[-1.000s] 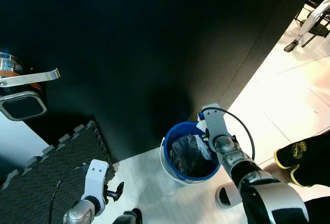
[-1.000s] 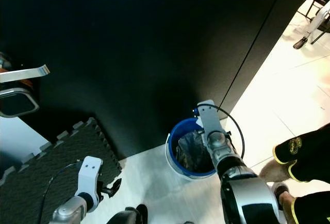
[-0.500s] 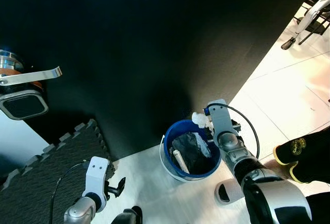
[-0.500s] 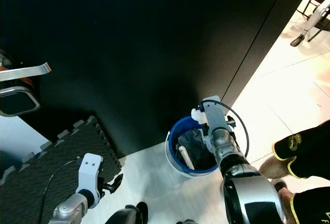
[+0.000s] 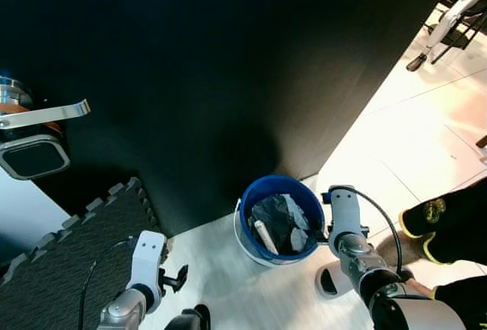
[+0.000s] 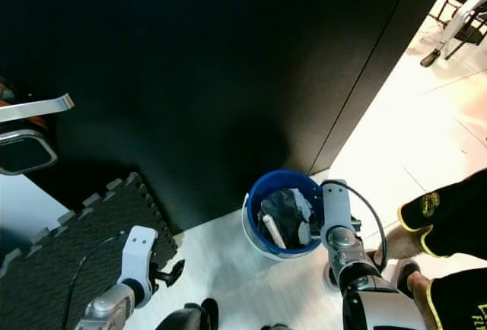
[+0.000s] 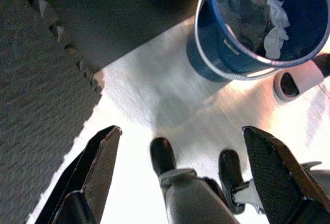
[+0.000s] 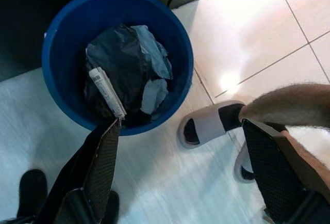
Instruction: Clean up the room
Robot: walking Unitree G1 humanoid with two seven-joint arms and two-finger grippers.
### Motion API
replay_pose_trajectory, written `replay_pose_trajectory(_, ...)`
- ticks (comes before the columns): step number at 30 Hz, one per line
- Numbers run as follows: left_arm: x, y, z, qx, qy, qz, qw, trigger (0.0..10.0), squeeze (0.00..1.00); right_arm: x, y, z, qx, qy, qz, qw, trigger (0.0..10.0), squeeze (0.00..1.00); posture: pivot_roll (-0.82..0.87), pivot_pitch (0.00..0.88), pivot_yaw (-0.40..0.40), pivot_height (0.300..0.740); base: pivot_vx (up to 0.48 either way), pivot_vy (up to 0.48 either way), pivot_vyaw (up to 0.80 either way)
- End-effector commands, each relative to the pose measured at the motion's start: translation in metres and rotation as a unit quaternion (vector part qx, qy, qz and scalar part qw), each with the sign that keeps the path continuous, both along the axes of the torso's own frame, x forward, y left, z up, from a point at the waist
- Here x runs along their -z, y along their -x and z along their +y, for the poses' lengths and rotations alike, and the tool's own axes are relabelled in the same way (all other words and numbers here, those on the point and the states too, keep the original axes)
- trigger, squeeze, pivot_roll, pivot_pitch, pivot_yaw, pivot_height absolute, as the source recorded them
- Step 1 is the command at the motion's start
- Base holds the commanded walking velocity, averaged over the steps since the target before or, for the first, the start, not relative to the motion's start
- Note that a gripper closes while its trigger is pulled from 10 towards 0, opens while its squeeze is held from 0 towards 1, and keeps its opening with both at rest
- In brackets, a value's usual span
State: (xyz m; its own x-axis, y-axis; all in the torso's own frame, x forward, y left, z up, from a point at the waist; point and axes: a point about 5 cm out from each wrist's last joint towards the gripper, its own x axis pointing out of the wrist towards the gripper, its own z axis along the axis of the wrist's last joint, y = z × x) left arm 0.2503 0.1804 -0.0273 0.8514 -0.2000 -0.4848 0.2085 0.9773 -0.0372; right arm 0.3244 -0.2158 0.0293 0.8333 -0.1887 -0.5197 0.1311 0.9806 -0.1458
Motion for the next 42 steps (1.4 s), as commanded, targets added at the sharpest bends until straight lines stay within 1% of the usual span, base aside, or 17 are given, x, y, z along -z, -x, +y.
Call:
replay_pose_trajectory(1, 0.01, 0.01, -0.001, 0.003, -0.006, 0.032, 0.999, 10.0, 0.0, 0.011, 0.011, -0.007, 0.018, -0.013, 0.014, 1.0, 10.0, 0.0, 0.14, 0.155, -0.052, 0.74, 0.0, 0.0, 0.0)
replay_pose_trajectory(4, 0.012, 0.011, -0.001, 0.001, -0.009, 0.041, 0.999, 10.0, 0.0, 0.015, 0.016, -0.009, 0.021, -0.015, 0.02, 0.999, 10.0, 0.0, 0.14, 0.151, -0.052, 0.74, 0.0, 0.0, 0.0)
replay_pose_trajectory(6, 0.021, 0.019, 0.002, -0.01, -0.023, 0.079, 0.997, 10.0, 0.0, 0.037, 0.039, -0.012, 0.028, -0.026, 0.058, 0.998, 10.0, 0.0, 0.12, 0.102, -0.048, 0.74, 0.0, 0.0, 0.0)
replay_pose_trajectory(7, 0.021, 0.019, 0.002, -0.01, -0.023, 0.079, 0.997, 10.0, 0.0, 0.037, 0.039, -0.012, 0.028, -0.026, 0.058, 0.998, 10.0, 0.0, 0.12, 0.102, -0.048, 0.74, 0.0, 0.0, 0.0)
replay_pose_trajectory(9, 0.033, 0.033, 0.006, -0.023, -0.039, 0.127, 0.991, 10.0, 0.0, 0.066, 0.073, -0.013, 0.031, -0.034, 0.115, 0.992, 10.0, 0.0, 0.11, 0.073, -0.048, 0.74, 0.0, 0.0, 0.0)
replay_pose_trajectory(10, 0.033, 0.033, 0.006, -0.023, -0.039, 0.127, 0.991, 10.0, 0.0, 0.066, 0.073, -0.013, 0.031, -0.034, 0.115, 0.992, 10.0, 0.0, 0.11, 0.073, -0.048, 0.74, 0.0, 0.0, 0.0)
replay_pose_trajectory(11, 0.039, 0.041, 0.008, -0.033, -0.043, 0.148, 0.988, 10.0, 0.0, 0.078, 0.091, -0.014, 0.036, -0.04, 0.14, 0.989, 10.0, 0.0, 0.11, 0.057, -0.058, 0.74, 0.0, 0.0, 0.0)
replay_pose_trajectory(12, 0.039, 0.041, 0.008, -0.033, -0.043, 0.148, 0.988, 10.0, 0.0, 0.078, 0.091, -0.014, 0.036, -0.04, 0.14, 0.989, 10.0, 0.0, 0.11, 0.057, -0.058, 0.74, 0.0, 0.0, 0.0)
replay_pose_trajectory(14, 0.045, 0.051, 0.01, -0.05, -0.045, 0.173, 0.983, 10.0, 0.0, 0.092, 0.113, -0.016, 0.047, -0.049, 0.168, 0.983, 10.0, 0.0, 0.11, 0.045, -0.061, 0.74, 0.0, 0.0, 0.0)
replay_pose_trajectory(15, 0.045, 0.051, 0.01, -0.05, -0.045, 0.173, 0.983, 10.0, 0.0, 0.092, 0.113, -0.016, 0.047, -0.049, 0.168, 0.983, 10.0, 0.0, 0.11, 0.045, -0.061, 0.74, 0.0, 0.0, 0.0)
replay_pose_trajectory(16, 0.048, 0.055, 0.011, -0.057, -0.044, 0.182, 0.981, 10.0, 0.0, 0.097, 0.124, -0.018, 0.056, -0.051, 0.179, 0.981, 10.0, 0.0, 0.1, 0.033, -0.057, 0.74, 0.0, 0.0, 0.0)
replay_pose_trajectory(21, 0.051, 0.062, 0.012, -0.065, -0.042, 0.194, 0.978, 10.0, 0.0, 0.104, 0.139, -0.023, 0.075, -0.051, 0.196, 0.976, 10.0, 0.0, 0.09, 0.027, -0.054, 0.74, 0.0, 0.0, 0.0)
replay_pose_trajectory(22, 0.054, 0.067, 0.013, -0.062, -0.049, 0.205, 0.976, 10.0, 0.0, 0.109, 0.153, -0.028, 0.093, -0.051, 0.214, 0.971, 10.0, 0.0, 0.08, 0.007, -0.052, 0.74, 0.0, 0.0, 0.0)
replay_pose_trajectory(23, 0.055, 0.069, 0.015, -0.061, -0.052, 0.21, 0.974, 10.0, 0.0, 0.111, 0.159, -0.029, 0.1, -0.052, 0.222, 0.969, 10.0, 0.0, 0.08, 0.007, -0.052, 0.74, 0.0, 0.0, 0.0)
replay_pose_trajectory(28, 0.056, 0.071, 0.017, -0.061, -0.06, 0.218, 0.972, 10.0, 0.0, 0.114, 0.168, -0.031, 0.112, -0.052, 0.235, 0.964, 10.0, 0.0, 0.08, 0.0, -0.057, 0.74, 0.0, 0.0, 0.0)
replay_pose_trajectory(32, 0.059, 0.076, 0.02, -0.049, -0.083, 0.236, 0.967, 10.0, 0.0, 0.118, 0.179, -0.033, 0.112, -0.045, 0.254, 0.96, 10.0, 0.0, 0.05, 0.0, -0.057, 0.74, 0.0, 0.0, 0.0)
replay_pose_trajectory(42, 0.065, 0.089, 0.015, -0.03, -0.099, 0.259, 0.96, 10.0, 0.0, 0.121, 0.188, -0.037, 0.111, -0.039, 0.269, 0.956, 10.0, 0.0, 0.04, 0.0, -0.068, 0.74, 0.0, 0.0, 0.0)
